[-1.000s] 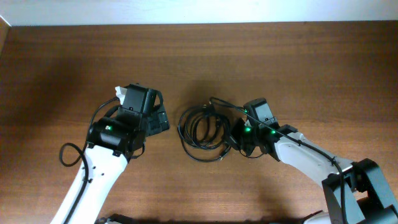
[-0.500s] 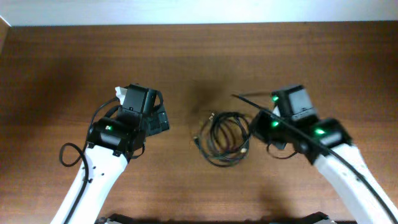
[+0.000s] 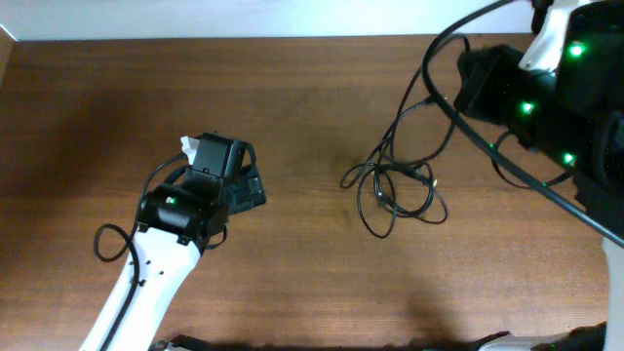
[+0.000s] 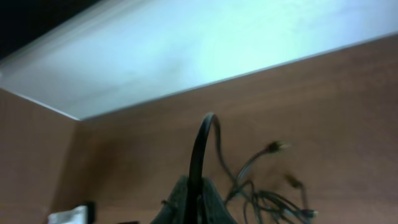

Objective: Untangle cables
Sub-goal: 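Lift the right gripper holding cables up and away to the right, then release the cables and withdraw the right arm off to the right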

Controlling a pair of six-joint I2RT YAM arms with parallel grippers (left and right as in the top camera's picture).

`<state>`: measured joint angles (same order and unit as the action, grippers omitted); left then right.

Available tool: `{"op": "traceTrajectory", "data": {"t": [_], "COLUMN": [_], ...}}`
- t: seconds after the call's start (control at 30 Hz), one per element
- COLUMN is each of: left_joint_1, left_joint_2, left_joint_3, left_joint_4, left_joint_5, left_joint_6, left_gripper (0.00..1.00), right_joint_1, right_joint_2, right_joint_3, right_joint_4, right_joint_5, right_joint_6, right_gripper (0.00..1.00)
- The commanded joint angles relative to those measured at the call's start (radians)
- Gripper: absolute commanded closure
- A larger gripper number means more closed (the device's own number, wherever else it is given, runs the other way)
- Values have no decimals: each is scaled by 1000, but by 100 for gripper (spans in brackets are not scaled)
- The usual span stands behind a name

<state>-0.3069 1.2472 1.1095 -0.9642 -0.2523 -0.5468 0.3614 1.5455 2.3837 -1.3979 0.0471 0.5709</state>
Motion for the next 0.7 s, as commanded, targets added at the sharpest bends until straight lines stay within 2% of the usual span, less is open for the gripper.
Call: {"op": "traceTrajectory", "data": {"t": [0.0,0.07,0.1,0.13,0.3,0.4,0.53,0.63,0.67], "left_joint_1": [2,2,2,2,2,2,2,2,2], "left_joint_2": [-12,-12,-12,-12,-12,-12,-12,-12,-12], "left_joint_3": [0,0,0,0,0,0,0,0,0], "left_joint_4": [0,0,0,0,0,1,1,0,0], "left_joint_5": [-17,-17,-18,-18,-18,-18,-17,-18,-18], "left_joint_6": [-14,-14,-14,-14,-14,-14,-14,-14,-14], "left_gripper": [1,1,1,1,1,1,1,1,1], "right_joint_1": [-2,0,7,12,12,11,11,9,9], "right_joint_2": [101,231,289,304,246,221,220,220,222], "right_joint_3": [-1,-2,-18,-18,32,198,440,507,505], "right_joint_4": [-112,-301,-298,-283,-80,115,221,226,210], "right_joint_5": [100,71,-86,-135,-293,-466,-462,-434,-352], "right_joint_6": [-18,-23,-113,-130,-175,-169,-118,-118,-118], "right_gripper": [96,96,96,96,96,96,96,96,96]}}
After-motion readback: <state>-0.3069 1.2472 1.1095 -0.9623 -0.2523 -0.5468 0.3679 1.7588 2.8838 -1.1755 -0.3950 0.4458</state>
